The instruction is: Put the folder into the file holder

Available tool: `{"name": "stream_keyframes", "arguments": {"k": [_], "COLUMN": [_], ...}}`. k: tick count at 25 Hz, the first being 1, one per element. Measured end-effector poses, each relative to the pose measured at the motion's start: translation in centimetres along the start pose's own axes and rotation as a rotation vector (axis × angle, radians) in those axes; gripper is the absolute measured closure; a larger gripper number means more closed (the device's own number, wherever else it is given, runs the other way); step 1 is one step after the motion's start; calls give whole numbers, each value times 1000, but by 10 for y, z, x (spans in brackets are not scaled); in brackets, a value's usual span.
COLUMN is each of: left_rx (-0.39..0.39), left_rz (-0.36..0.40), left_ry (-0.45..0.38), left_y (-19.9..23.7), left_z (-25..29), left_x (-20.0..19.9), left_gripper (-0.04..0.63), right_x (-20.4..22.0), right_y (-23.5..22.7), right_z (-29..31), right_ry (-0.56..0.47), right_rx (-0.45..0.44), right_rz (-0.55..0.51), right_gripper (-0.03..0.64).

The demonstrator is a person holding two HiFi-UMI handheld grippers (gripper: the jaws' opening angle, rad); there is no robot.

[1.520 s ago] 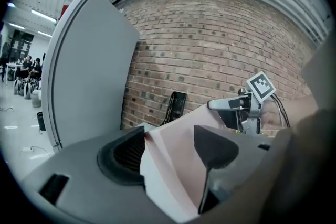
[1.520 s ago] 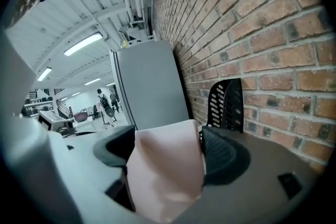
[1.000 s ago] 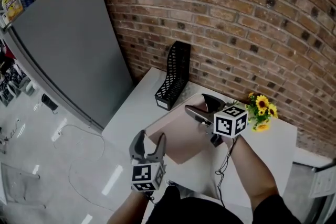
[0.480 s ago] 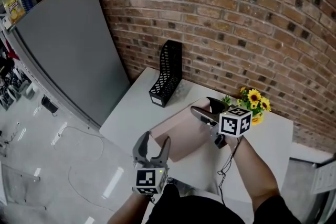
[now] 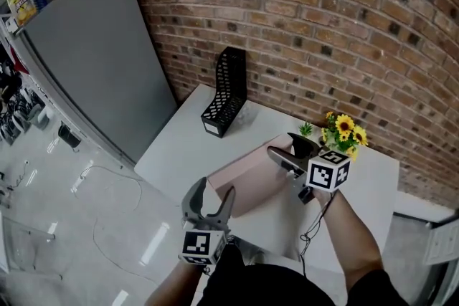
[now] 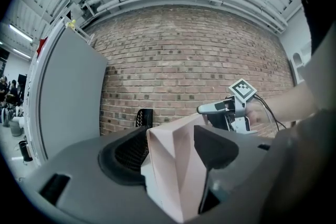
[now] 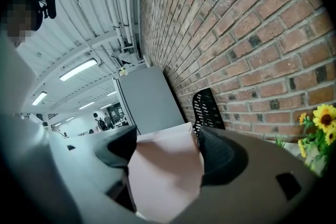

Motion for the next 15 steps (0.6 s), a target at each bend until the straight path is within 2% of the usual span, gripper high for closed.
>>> {"name": "stream_keyframes", "arguments": {"k": [4,7,12,15], "left_rx": [41,131,278,333], "left_rz": [11,-10,-92,-70], "left_ry": [7,17,22,28], "left_y": [1,2,4,1], "left_z": [-1,5,17,26], "left_x": [2,3,8,5], "left_gripper": [314,314,314,314], "right_x": [2,2,2,2], "right_y": [0,-1,-3,-4], "right_z": [-8,-13,-19,-21], "right_ry": [4,9,11,15], "right_rx": [-19,-29,-37,-45], "right_rz": [-8,-11,-18,-20], "right_gripper": [235,236,239,241]}}
Point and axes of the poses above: the fingertips, and each gripper's own axes: z forward along the fingers, y to its left, x out of its underside, the point moved 8 cm from there along -z, backward along the fingers, and after that the axes turned 11 degrees about z, right-handed, at the moved point
